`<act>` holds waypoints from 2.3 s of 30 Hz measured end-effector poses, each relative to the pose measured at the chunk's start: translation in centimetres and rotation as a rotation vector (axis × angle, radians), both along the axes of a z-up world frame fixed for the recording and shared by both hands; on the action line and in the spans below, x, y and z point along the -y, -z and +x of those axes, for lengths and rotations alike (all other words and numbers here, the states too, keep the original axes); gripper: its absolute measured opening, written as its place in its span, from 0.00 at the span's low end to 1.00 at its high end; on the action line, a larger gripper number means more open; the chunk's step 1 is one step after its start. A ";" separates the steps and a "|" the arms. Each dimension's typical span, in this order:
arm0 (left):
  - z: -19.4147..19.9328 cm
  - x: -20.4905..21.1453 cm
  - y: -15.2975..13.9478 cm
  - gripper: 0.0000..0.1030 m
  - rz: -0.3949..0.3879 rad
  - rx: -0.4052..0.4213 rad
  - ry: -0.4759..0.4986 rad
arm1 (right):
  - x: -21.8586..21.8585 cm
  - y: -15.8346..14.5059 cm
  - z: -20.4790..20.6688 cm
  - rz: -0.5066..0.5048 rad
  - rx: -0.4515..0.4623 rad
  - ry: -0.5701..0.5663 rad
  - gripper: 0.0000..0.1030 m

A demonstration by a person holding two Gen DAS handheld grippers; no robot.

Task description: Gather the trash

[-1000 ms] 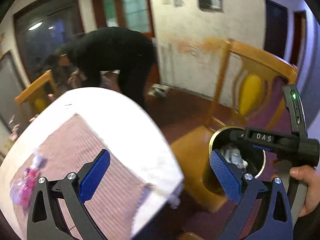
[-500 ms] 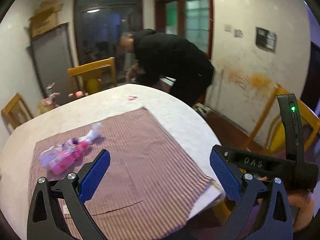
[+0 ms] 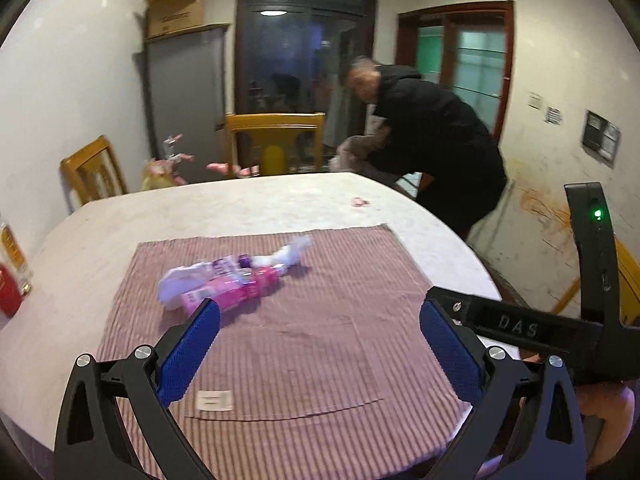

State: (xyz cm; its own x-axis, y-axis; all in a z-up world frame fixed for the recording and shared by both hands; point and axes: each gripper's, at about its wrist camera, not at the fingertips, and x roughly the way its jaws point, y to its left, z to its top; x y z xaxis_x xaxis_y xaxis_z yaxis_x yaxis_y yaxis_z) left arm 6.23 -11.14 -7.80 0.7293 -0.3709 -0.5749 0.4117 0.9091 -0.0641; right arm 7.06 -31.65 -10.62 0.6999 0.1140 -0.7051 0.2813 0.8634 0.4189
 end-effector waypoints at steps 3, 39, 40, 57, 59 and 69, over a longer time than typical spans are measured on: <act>1.0 -1.9 0.1 0.94 0.000 -0.004 -0.052 | -1.1 -0.1 1.6 -0.002 -0.007 -0.029 0.86; 10.9 -11.2 6.6 0.94 0.040 -0.179 -0.308 | -5.2 5.0 15.5 0.150 -0.182 -0.068 0.86; 11.6 -11.7 7.4 0.94 0.055 -0.199 -0.327 | -4.9 5.7 16.5 0.182 -0.194 -0.046 0.86; 15.5 -16.5 11.9 0.94 0.097 -0.287 -0.452 | -9.6 13.6 24.6 0.492 -0.376 0.013 0.86; 15.6 -17.1 11.8 0.94 0.096 -0.282 -0.463 | -10.9 13.8 25.1 0.409 -0.385 0.033 0.81; 17.5 -17.8 11.5 0.94 0.086 -0.265 -0.404 | -11.3 13.3 23.6 0.246 -0.342 -0.072 0.51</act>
State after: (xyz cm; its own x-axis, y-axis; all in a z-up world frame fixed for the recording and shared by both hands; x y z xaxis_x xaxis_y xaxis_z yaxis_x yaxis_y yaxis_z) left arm 23.70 6.65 -19.30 0.6297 -0.0314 -0.7762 0.0048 0.9993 -0.0366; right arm 30.69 -20.38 -23.88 0.4151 0.3477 -0.8407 0.3825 0.7718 0.5080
